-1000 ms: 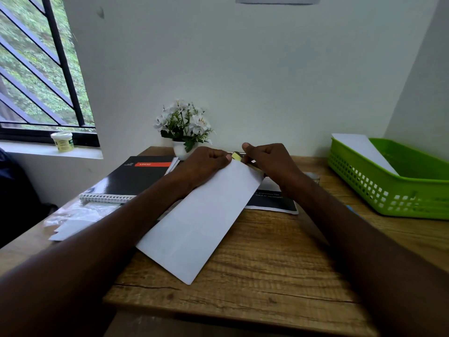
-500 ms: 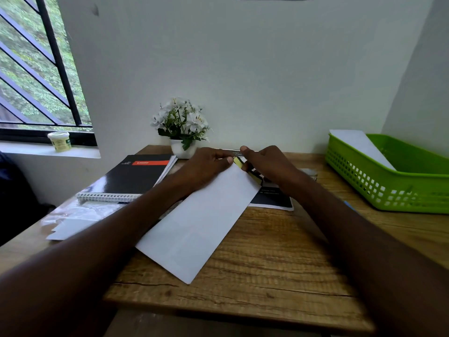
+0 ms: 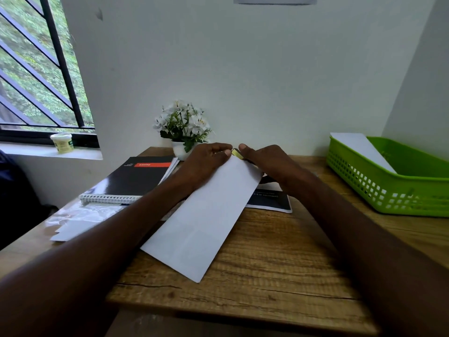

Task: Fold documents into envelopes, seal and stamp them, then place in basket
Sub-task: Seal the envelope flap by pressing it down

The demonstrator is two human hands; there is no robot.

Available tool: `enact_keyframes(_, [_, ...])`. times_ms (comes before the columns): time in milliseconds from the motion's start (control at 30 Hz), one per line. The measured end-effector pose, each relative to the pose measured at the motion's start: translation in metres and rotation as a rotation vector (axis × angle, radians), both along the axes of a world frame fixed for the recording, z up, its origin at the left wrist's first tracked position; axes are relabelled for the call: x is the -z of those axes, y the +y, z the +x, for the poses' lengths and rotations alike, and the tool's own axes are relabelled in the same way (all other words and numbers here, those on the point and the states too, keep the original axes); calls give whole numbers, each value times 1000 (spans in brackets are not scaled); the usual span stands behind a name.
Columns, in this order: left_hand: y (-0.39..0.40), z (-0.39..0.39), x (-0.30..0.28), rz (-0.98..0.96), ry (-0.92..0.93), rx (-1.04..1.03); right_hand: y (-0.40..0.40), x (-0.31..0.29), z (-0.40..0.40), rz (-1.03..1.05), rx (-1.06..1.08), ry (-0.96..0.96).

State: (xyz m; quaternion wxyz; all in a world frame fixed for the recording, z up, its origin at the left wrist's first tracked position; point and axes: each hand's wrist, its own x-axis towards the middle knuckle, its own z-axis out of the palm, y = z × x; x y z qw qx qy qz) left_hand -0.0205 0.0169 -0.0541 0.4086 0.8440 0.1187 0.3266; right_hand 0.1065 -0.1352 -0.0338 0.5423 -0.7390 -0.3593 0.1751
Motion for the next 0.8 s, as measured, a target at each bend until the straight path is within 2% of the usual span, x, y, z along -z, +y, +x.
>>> enact_keyframes(233, [-3,0,-3,-48,-33,-8,-2,-5,0,-49,46,122])
enact_keyframes(667, [-3,4,1,-249,-89,-5,-5,-4,-5,-76,-21,154])
enact_keyframes(800, [-4,2,0,-314,-104,8,-4,-4,-5,-18,9,176])
